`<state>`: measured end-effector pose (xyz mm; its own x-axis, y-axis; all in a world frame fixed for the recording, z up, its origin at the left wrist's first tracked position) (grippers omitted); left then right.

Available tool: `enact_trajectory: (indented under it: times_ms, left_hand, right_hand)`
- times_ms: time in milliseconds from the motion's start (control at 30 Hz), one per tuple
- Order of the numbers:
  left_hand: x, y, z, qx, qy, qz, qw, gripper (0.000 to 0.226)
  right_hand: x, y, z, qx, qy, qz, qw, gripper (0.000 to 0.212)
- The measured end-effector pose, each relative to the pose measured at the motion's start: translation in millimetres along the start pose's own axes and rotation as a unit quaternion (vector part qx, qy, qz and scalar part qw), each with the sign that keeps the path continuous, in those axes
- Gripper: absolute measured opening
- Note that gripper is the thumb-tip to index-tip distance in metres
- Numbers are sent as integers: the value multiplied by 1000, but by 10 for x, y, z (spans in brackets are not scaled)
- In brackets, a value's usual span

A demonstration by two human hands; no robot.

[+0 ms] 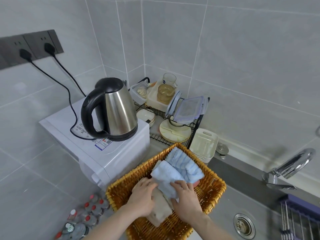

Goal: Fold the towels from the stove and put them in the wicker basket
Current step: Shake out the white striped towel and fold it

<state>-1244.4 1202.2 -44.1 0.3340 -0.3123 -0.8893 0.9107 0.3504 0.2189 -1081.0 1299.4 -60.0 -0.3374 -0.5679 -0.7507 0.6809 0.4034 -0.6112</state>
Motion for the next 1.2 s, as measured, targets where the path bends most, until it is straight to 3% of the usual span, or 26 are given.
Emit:
enact_trajectory:
  times_ms: [100, 200, 533, 767, 967, 1200]
  left_hand:
    - [-144, 18, 360, 7, -6, 38, 999, 53]
    - [-273, -32, 685, -8, 54, 16, 998, 48]
    - [-480, -155, 849, -28, 98, 35, 994, 49]
    - [-580, -35, 786, 32, 47, 13, 998, 49]
    - [-766, 152, 713, 138, 14, -15, 990, 48]
    - [-717, 182, 782, 264, -9, -42, 964, 44]
  right_hand:
    - [-85, -35, 73, -26, 42, -24, 998, 56]
    - [-95, -98, 149, -48, 72, -37, 996, 54]
    - [-141, -248, 538, -25, 79, -144, 986, 58]
    - [-300, -232, 917, 12, 132, -219, 967, 56]
    - [-339, -345, 1287, 68, 203, -213, 953, 58]
    - [-199, -629, 1856, 146, 298, -245, 911, 58]
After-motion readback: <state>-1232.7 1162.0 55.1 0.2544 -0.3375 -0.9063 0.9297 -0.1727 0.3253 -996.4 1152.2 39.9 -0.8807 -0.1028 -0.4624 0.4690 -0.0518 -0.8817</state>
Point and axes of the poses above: each hand's wrist, its own z-axis away from the middle knuckle, its own x-axis out of the palm, y = z × x, the point moved 3 cm from there along -z, towards the middle knuckle, and after that the axes turned 14 degrees about -z, right-handed, at the moved point
